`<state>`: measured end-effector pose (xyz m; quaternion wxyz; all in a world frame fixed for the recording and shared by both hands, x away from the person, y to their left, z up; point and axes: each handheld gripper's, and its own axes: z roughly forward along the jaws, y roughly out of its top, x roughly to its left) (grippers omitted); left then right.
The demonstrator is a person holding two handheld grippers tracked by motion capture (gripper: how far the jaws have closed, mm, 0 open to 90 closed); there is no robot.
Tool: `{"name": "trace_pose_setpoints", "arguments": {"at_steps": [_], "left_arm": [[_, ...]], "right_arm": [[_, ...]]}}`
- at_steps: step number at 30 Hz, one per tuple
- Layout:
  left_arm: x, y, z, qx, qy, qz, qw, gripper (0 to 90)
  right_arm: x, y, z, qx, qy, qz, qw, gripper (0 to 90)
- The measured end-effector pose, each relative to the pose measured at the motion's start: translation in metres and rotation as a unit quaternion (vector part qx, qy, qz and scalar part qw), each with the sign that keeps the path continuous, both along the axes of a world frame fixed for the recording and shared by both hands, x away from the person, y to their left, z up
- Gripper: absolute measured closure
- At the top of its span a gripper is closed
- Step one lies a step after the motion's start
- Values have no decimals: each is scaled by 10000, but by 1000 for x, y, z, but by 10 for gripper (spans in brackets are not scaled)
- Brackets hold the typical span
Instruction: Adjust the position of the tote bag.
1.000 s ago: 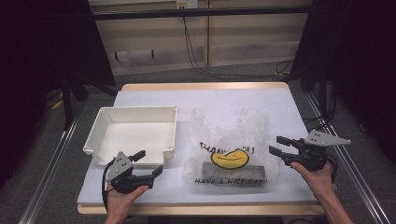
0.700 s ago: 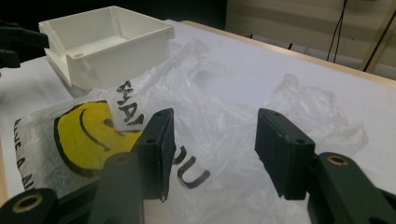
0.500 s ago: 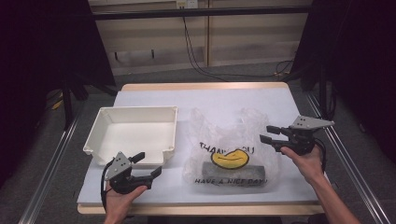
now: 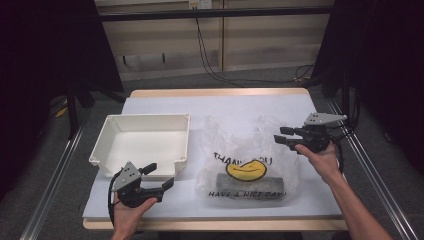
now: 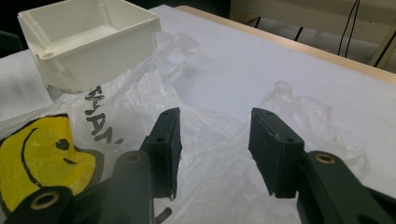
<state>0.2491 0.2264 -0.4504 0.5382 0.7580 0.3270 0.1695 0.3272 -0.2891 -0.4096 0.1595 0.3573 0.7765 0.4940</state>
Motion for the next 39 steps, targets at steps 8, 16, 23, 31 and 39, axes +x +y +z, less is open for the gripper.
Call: {"name": "trace_pose_setpoints", "arguments": {"at_steps": [8,16,23,31,39], "left_arm": [[-2,-2,1,86,-50,-83,9999,184],[1,-1,1,70,-20,-52,10000,183],[-1,-2,1,112,-12,-114,9999,170],[-1,-2,0,187,-16,-164,9997,161],[1,1,-1,115,73,-80,9999,153]], "right_arm": [[32,3,0,-248,359,21,9990,609],[63,5,-14,-361,631,-75,9973,614],[86,11,-12,-444,861,-19,9953,571],[105,23,-18,-707,1094,-51,9915,522],[116,29,-32,-805,1325,-58,9879,495]]}}
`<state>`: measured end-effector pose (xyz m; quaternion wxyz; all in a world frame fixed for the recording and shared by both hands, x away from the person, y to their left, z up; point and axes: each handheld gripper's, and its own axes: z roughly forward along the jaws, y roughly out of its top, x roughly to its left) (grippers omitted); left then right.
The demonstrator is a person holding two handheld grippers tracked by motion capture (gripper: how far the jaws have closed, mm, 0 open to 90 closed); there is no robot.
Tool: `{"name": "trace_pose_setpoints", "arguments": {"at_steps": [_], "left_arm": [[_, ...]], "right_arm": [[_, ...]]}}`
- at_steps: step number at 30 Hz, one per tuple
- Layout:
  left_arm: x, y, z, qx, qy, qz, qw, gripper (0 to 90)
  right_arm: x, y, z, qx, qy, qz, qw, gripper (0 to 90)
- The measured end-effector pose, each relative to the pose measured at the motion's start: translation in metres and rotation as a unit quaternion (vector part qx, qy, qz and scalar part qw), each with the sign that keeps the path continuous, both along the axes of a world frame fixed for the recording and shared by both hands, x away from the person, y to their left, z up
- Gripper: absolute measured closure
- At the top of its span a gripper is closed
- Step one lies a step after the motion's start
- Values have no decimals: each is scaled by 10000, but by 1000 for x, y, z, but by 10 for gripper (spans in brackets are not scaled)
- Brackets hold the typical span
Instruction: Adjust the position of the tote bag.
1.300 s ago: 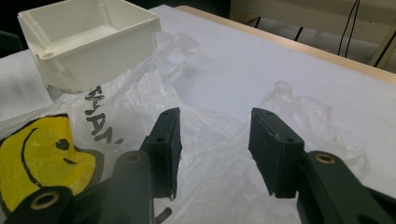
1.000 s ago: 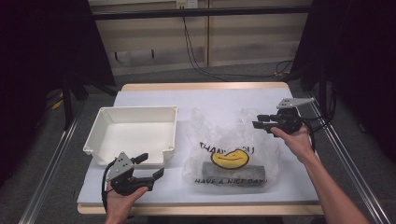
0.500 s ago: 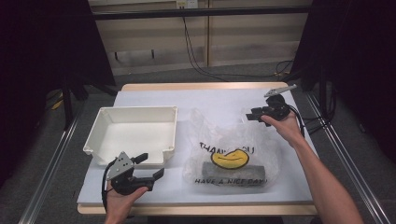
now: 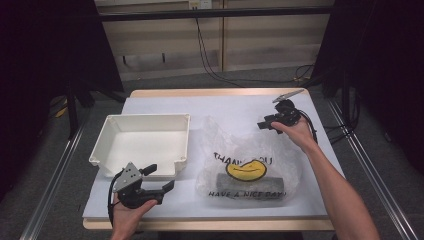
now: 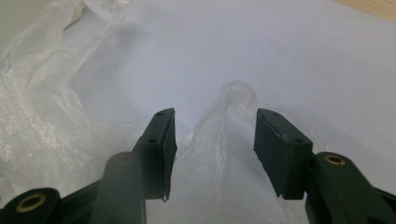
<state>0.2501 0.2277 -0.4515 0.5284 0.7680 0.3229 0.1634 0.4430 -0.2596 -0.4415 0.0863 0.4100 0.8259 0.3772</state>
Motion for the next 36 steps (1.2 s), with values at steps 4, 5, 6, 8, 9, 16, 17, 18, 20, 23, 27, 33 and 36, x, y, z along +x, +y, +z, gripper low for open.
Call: {"name": "trace_pose_setpoints", "arguments": {"at_steps": [4,5,6,8,9,16,17,18,20,23,27,33,36], "left_arm": [[0,-1,0,38,-17,-53,10000,153],[0,-2,0,62,-12,-48,10000,153],[-1,-2,1,96,-28,-16,9999,153],[-1,-2,1,74,-18,-60,10000,153],[-1,-2,1,65,-18,-63,10000,153],[2,-3,0,56,-11,-40,10000,153],[2,-3,0,85,6,-13,10000,153],[2,-4,0,54,19,-33,10000,153],[3,-4,0,60,17,-60,10000,153],[3,-5,1,21,53,-44,10000,156],[4,-4,2,-75,113,-66,9999,164],[5,-5,4,-138,88,-33,9999,178],[6,-6,6,-163,69,-115,9998,211]], "right_arm": [[-1,7,-8,-96,172,64,9998,559],[-1,7,-8,-96,172,64,9998,559],[-1,7,-9,-42,205,70,9998,586],[-2,7,-9,-60,252,50,9997,657],[-3,8,-9,-33,323,53,9995,704],[-6,0,-8,286,294,116,9991,897],[-9,-2,-5,397,245,106,9989,900],[-9,-2,-5,397,245,106,9989,900],[-14,-7,2,603,116,123,9980,900],[-19,-10,8,700,43,75,9975,900],[-29,-17,17,956,-146,108,9953,900],[-46,-21,32,1207,-438,191,9915,900],[-57,-22,43,1351,-611,200,9887,900]]}}
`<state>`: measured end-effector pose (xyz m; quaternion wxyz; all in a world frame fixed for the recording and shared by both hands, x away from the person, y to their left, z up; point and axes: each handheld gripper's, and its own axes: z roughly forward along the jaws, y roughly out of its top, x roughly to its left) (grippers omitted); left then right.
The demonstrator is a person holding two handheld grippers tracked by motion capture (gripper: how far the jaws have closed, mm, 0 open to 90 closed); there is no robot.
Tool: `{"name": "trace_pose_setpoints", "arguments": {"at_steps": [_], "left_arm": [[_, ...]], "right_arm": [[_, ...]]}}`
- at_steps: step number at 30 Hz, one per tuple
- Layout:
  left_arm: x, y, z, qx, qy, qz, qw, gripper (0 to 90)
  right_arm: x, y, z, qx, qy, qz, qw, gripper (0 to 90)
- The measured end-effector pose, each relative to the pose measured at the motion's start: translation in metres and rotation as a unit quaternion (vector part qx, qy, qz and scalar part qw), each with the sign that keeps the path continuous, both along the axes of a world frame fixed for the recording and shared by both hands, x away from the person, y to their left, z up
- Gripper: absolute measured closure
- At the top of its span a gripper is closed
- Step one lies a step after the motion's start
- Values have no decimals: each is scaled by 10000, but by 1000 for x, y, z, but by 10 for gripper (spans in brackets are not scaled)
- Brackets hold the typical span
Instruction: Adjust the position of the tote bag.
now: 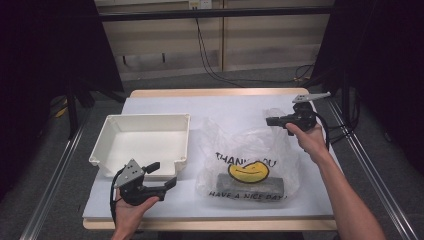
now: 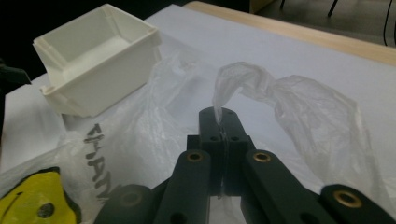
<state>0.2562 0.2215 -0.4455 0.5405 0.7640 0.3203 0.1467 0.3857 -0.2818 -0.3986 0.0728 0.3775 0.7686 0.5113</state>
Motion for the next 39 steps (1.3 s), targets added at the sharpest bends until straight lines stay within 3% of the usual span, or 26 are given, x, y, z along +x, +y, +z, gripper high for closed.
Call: {"name": "trace_pose_setpoints", "arguments": {"at_steps": [5,13,18,25,29,33,35,39], "left_arm": [[0,-4,3,32,-6,11,10000,223],[12,-8,11,-58,-31,-32,10000,290],[19,-11,15,-133,-29,-20,9999,315],[28,-16,18,-16,-59,-91,9999,327],[34,-21,22,-84,-66,-43,9999,324],[42,-25,26,-253,-67,-165,9995,336],[45,-28,29,-340,-23,-104,9994,346],[56,-33,34,-380,-97,-209,9990,388]], "right_arm": [[-17,-7,9,309,-225,9,9993,900],[-40,-15,25,563,-516,90,9970,900],[-51,-17,31,583,-621,101,9963,900],[-71,-17,44,690,-830,176,9940,900],[-82,-19,51,759,-952,185,9924,900],[-94,-20,56,791,-1067,238,9909,900],[-99,-21,59,842,-1118,259,9898,900],[-111,-22,62,903,-1199,315,9882,900]]}}
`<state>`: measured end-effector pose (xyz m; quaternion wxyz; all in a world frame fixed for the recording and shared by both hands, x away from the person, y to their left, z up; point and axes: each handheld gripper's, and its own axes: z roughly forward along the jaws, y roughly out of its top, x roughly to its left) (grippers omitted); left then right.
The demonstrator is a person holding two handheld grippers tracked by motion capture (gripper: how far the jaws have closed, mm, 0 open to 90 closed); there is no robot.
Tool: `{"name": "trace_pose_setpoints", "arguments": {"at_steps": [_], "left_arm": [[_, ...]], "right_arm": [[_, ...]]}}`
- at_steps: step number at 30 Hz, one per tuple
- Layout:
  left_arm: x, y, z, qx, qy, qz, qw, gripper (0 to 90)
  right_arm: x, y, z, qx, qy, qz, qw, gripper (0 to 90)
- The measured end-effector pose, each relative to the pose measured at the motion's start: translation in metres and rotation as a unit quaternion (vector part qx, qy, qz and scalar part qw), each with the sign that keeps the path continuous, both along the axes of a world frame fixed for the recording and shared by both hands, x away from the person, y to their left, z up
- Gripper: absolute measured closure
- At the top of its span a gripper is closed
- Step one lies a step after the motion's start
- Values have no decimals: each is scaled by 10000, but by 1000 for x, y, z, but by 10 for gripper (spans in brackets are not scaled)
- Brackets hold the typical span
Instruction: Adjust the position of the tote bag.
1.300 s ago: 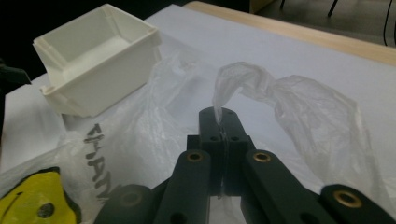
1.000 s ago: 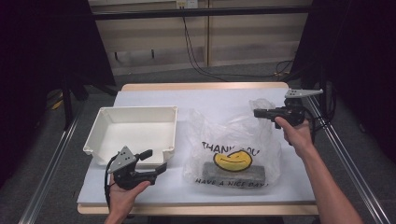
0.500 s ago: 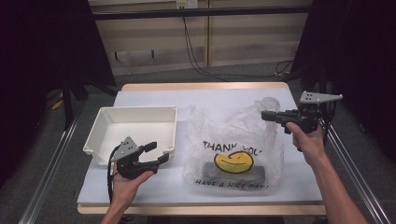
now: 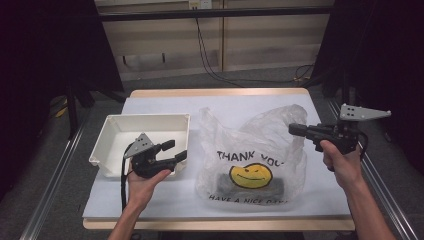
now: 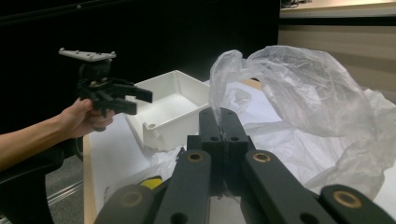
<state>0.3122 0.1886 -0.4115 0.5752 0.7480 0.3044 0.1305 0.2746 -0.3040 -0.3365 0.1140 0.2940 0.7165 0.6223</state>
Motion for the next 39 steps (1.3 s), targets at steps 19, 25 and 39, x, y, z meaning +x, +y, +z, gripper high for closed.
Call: {"name": "trace_pose_setpoints", "arguments": {"at_steps": [19,25,39], "left_arm": [[48,-31,5,-56,156,-294,9994,454],[61,-42,10,11,146,-462,9988,446],[80,-62,20,-32,139,-565,9983,390]], "right_arm": [[-39,-5,17,141,-377,61,9992,900],[-52,-6,23,132,-469,60,9988,900],[-70,-17,29,192,-609,8,9980,900]]}}
